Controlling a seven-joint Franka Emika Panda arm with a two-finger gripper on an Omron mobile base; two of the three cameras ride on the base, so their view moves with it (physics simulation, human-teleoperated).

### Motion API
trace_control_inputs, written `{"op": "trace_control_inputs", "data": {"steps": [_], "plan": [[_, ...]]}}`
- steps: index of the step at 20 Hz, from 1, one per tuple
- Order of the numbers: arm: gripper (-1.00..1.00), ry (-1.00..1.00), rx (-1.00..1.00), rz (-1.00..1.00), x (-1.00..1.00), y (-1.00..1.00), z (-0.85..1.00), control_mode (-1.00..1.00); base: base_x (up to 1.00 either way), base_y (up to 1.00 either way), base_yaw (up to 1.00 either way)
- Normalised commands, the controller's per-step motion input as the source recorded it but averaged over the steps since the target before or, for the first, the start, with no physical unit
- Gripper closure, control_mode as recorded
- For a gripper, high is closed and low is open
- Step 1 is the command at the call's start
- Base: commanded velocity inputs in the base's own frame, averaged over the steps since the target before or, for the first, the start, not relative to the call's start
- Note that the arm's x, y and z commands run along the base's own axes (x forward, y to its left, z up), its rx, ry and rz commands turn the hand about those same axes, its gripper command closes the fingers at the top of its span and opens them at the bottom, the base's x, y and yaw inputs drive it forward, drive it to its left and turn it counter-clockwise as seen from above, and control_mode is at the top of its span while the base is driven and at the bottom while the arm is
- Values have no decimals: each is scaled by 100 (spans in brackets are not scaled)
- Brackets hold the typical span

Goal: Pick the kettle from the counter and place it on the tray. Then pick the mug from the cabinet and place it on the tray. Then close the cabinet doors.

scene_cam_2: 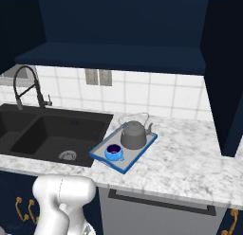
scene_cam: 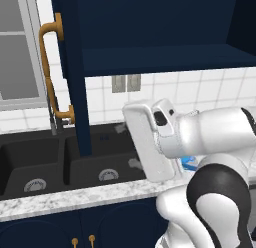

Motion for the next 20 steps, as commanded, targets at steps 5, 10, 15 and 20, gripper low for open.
{"op": "trace_control_inputs", "data": {"steps": [5, 10, 15, 20], "plan": [[-100, -21, 2, 10, -11, 84, 39, -100, 0, 0, 0], [-100, -26, 0, 15, -4, 59, 40, -100, 0, 0, 0], [-100, -26, 0, 9, -28, 25, 39, -100, 0, 0, 0], [-100, -15, 0, 0, -78, -2, 27, -100, 0, 0, 0]]}}
